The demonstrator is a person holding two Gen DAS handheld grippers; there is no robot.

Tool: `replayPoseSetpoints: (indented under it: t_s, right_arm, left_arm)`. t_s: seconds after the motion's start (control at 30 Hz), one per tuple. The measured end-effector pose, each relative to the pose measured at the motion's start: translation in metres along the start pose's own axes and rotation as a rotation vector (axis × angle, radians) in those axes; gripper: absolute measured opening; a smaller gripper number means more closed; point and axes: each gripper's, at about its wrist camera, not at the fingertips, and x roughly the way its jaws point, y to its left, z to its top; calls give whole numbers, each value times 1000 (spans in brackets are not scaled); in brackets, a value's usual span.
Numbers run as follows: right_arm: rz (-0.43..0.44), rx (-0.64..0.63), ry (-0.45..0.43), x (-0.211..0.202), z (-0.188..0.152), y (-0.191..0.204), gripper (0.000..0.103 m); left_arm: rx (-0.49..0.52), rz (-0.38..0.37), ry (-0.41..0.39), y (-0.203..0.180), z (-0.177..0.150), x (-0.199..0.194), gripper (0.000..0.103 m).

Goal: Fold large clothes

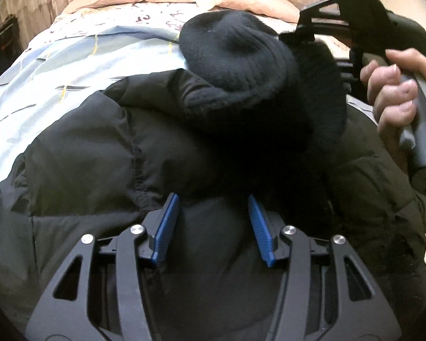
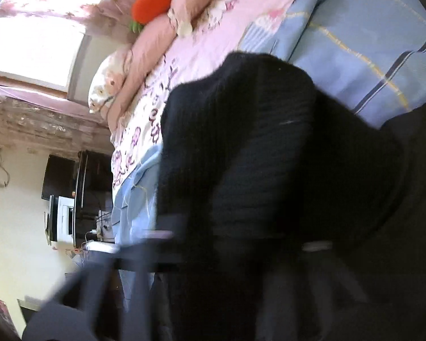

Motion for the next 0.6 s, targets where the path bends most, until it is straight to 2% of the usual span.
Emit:
replayPoseSetpoints:
  t_s: [0.07, 0.17, 0.27, 0.4, 0.43, 0.47, 0.5, 0.57, 0.6]
  right_arm:
    - [-24, -68, -28, -12, -9, 9, 9]
    - [55, -35, -44, -45, -37, 7, 9]
    - [107, -10, -39, -86, -94, 4, 9]
    - [87, -2, -29, -133, -174, -4, 8]
    - [88, 23, -22, -141, -188, -10, 7]
    - [98, 67, -5, -148, -207, -19, 0]
    - [96, 117, 18, -153, -230, -28, 0]
    - [77, 182, 60, -156, -269, -43, 0]
    - [24, 186, 97, -153, -286, -52, 0]
  left_arm:
    - [-3, 2, 3, -3, -4, -3, 51]
    - [-15, 4, 5, -3, -3, -8, 52]
    - [-22, 20, -4, -2, -2, -18, 52]
    - [-17, 42, -26, -2, -7, -38, 53]
    - [-16, 44, -29, -1, -9, -42, 53]
    - [-15, 47, -30, -1, -11, -47, 53]
    - [-14, 50, -30, -1, -14, -50, 53]
    - [-7, 50, -25, -1, -20, -53, 54]
    - [-1, 53, -21, -1, -23, -53, 55]
